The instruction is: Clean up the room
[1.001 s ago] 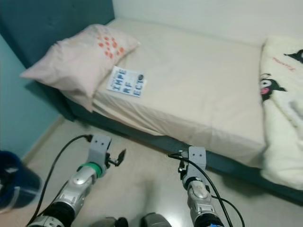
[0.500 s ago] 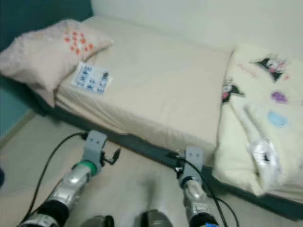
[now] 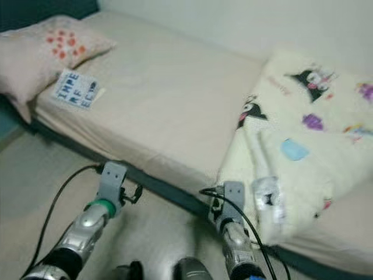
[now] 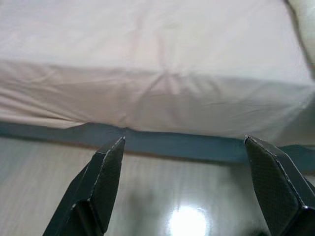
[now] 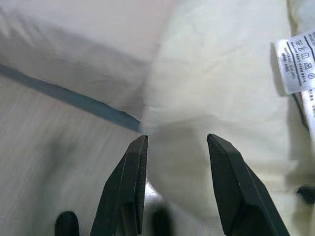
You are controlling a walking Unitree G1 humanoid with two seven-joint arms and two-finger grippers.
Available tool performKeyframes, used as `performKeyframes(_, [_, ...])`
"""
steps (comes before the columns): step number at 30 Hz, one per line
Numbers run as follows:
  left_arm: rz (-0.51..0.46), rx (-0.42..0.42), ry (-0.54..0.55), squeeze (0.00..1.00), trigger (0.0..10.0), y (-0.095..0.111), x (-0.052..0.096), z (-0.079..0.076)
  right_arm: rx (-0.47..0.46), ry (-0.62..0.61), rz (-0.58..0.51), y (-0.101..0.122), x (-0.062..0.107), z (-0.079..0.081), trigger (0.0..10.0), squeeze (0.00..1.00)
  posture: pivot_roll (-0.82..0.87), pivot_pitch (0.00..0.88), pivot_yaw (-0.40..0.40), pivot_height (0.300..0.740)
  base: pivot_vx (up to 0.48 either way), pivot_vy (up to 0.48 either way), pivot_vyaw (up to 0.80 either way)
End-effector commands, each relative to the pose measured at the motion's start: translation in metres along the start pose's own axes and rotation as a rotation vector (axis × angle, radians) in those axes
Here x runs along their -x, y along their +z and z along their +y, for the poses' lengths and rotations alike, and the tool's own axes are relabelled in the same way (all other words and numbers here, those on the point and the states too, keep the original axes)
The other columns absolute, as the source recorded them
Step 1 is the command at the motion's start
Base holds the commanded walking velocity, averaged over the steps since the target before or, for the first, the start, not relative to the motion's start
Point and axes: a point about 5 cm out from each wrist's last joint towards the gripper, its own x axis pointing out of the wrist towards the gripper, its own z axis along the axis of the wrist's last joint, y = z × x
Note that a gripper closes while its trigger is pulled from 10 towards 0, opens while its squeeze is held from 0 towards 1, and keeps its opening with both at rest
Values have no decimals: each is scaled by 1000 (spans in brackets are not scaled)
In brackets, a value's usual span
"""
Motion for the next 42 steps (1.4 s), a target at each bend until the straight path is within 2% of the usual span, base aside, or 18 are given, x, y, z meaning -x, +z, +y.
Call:
performKeyframes(1, [42, 9, 0, 0, 10000, -12, 5, -2, -10, -18, 29, -7, 2, -5, 10000, 0, -24, 118, 57, 740, 0, -480, 0])
performKeyframes(9, [44, 10, 0, 0, 10000, -11, 4, -2, -14, -20, 26, -7, 2, -5, 10000, 0, -26, 120, 60, 740, 0, -480, 0])
performKeyframes(12, [77, 28, -34, 0, 10000, -13, 3, -5, -14, -22, 24, -7, 2, -5, 10000, 0, -27, 123, 62, 740, 0, 0, 0])
performKeyframes(15, [109, 10, -64, 0, 10000, -16, 3, -8, -17, -23, 21, -7, 2, -5, 10000, 0, -27, 124, 64, 740, 0, 480, 0])
performKeyframes(23, [97, 13, -48, 0, 10000, -14, 2, -7, -23, -23, 16, -6, 3, -4, 10000, 0, -27, 123, 68, 740, 0, 480, 0])
performKeyframes(27, [64, -35, -26, 0, 10000, -10, 1, -6, -32, -19, 4, -5, 3, -3, 10000, 0, -28, 119, 69, 740, 0, 0, 0])
performKeyframes(31, [40, -34, -20, 0, 10000, -5, 0, -7, -54, -2, -53, 3, 2, -1, 10000, 0, -27, 118, 69, 740, 0, 0, 0])
performKeyframes(33, [-23, 6, -34, 0, 10000, 2, 0, -9, -64, 4, -114, 10, 2, 0, 10000, 0, -27, 115, 69, 740, 0, 0, 0])
performKeyframes(37, [-73, 32, -81, 0, 10000, 8, 1, -13, -58, -8, -166, 16, 3, -1, 10000, 0, -25, 109, 65, 740, 0, 0, 0])
performKeyframes(42, [-63, 49, -65, 0, 10000, 5, 2, -11, -31, -48, -235, 24, 5, -5, 10000, 0, -28, 105, 66, 740, 0, 0, 0])
